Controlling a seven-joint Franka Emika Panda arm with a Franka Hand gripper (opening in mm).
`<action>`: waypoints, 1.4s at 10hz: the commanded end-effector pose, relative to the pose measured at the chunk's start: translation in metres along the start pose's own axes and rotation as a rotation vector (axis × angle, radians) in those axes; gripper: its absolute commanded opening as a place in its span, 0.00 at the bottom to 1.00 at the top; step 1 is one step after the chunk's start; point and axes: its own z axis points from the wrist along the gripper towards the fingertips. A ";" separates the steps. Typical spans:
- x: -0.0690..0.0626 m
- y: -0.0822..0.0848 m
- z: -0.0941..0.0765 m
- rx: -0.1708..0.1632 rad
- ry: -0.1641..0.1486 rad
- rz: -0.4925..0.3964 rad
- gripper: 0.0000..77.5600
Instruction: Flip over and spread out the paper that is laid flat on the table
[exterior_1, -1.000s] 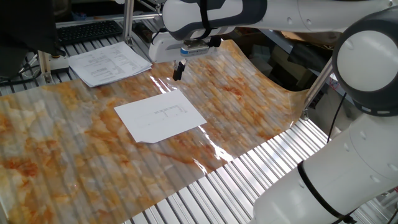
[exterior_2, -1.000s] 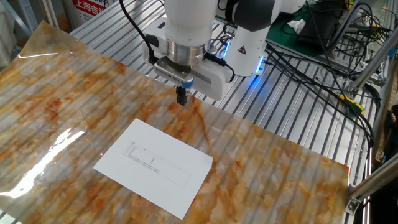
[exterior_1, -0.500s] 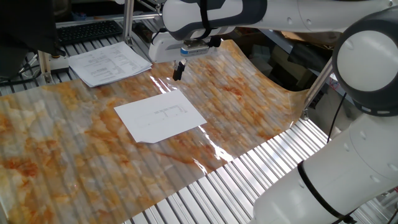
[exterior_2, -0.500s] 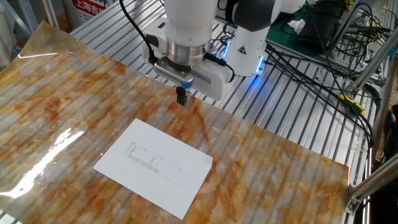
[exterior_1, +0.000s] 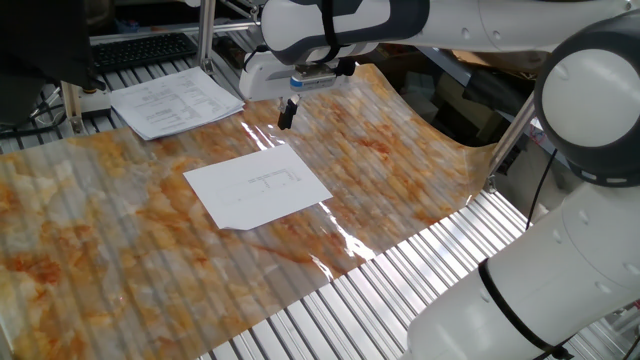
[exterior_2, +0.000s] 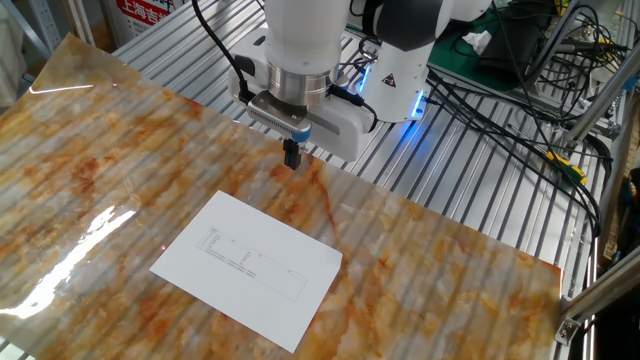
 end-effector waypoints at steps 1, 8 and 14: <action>0.000 0.000 0.000 -0.217 0.051 0.129 0.00; 0.002 0.014 -0.002 -0.163 0.055 0.162 0.00; 0.005 0.043 -0.001 -0.162 0.061 0.208 0.00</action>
